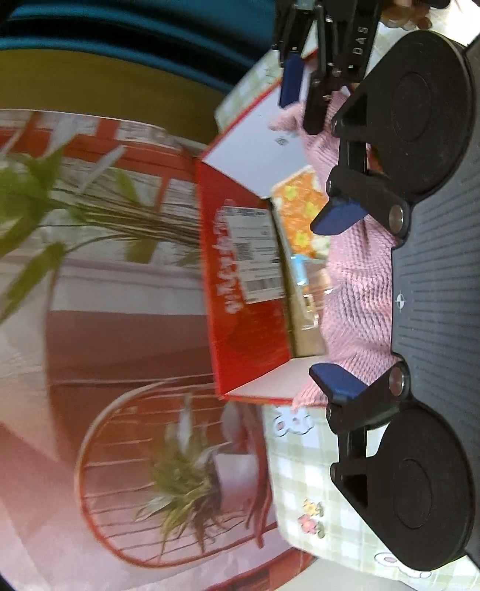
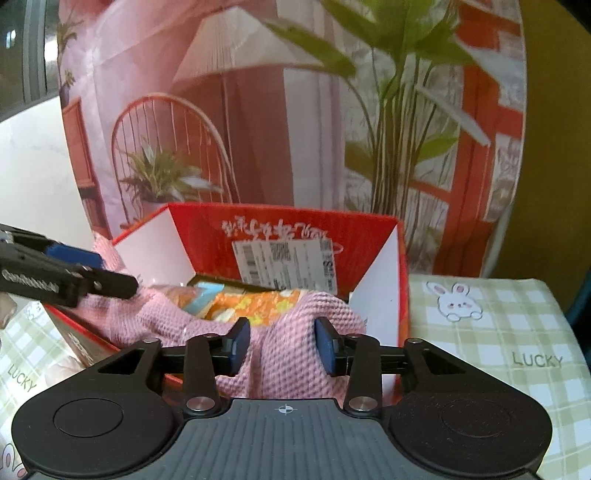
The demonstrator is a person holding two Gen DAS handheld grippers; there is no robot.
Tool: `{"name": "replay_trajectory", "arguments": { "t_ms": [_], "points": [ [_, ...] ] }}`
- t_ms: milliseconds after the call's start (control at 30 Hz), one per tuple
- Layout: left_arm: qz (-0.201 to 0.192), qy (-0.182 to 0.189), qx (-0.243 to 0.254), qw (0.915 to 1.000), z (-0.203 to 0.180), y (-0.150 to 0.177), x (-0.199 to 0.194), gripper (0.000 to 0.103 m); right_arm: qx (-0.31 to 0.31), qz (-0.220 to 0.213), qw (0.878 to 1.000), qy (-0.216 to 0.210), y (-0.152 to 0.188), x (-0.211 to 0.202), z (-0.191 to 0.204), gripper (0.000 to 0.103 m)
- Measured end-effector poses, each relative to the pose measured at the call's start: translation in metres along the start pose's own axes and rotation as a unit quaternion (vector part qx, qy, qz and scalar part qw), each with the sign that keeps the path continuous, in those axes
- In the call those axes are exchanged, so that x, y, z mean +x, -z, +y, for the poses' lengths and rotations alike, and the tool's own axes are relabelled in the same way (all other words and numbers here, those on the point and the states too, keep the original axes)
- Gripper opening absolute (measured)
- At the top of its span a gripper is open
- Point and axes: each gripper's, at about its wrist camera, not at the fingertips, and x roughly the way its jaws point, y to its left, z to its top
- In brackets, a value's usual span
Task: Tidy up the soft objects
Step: 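Lower the pink cloth into the box and open both tools, then lower both tools onto the green tasseled ornament and close their fingers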
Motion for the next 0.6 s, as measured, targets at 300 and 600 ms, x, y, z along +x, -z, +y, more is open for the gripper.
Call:
{"name": "replay_trajectory", "arguments": {
  "t_ms": [300,600],
  "points": [
    [-0.055,0.012,-0.011,0.9983,-0.01,0.016,-0.054,0.086,0.01,-0.067,0.998,-0.006,0.015,-0.049,0.002,0.061],
    [-0.057,0.024,-0.025,0.9978,-0.028,0.066,-0.085,0.086,0.002,-0.078,0.997,-0.017,0.066,-0.102,0.024,0.068]
  ]
}}
